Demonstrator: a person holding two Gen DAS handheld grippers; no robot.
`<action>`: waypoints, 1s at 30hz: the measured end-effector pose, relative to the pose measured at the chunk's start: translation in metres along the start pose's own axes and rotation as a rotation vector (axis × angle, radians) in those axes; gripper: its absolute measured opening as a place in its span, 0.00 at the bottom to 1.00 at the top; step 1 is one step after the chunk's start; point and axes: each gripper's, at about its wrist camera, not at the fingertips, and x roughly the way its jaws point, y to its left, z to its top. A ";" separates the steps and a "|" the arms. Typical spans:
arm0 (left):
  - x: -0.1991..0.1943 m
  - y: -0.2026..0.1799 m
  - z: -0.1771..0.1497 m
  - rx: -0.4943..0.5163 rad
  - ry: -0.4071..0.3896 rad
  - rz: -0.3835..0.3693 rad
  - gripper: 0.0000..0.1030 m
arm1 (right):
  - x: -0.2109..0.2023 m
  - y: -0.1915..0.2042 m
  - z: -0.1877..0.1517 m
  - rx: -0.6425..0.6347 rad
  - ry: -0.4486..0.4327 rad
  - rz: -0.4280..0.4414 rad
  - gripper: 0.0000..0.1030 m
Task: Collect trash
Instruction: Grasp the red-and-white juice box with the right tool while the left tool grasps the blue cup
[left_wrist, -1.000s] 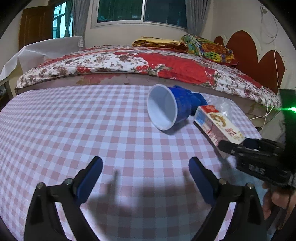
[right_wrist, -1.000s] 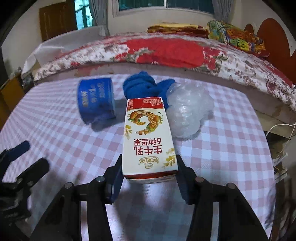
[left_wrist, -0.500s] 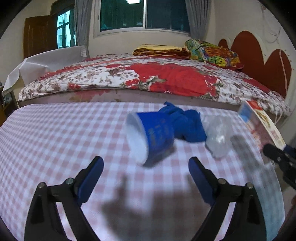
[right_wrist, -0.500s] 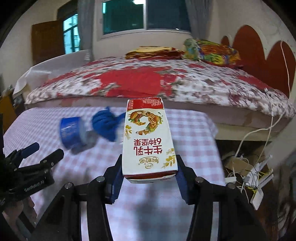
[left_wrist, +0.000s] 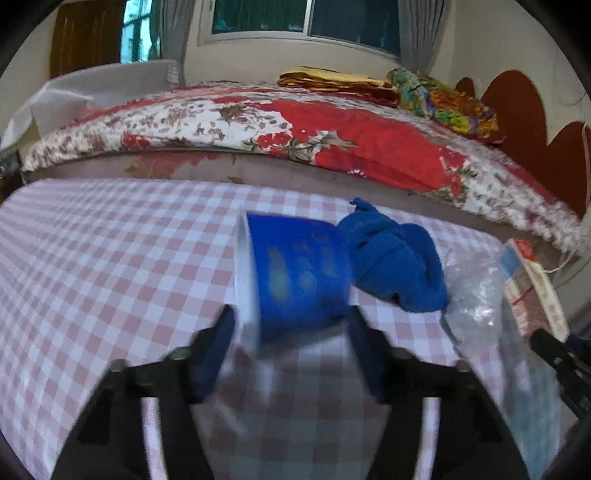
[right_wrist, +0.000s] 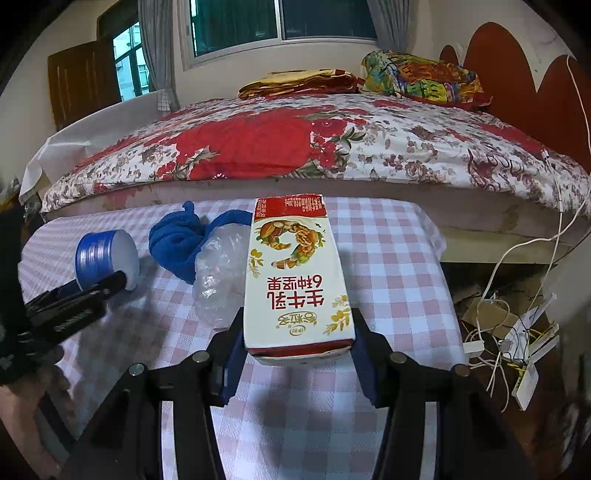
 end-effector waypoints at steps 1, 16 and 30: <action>0.000 0.001 0.000 0.003 0.003 -0.005 0.51 | -0.001 0.000 -0.002 0.001 0.002 0.002 0.52; -0.038 0.006 -0.012 0.072 -0.052 -0.076 0.18 | -0.024 -0.003 -0.022 0.000 -0.004 -0.009 0.52; -0.038 0.011 -0.023 0.024 -0.061 0.039 0.89 | -0.034 0.000 -0.030 -0.010 0.006 -0.003 0.52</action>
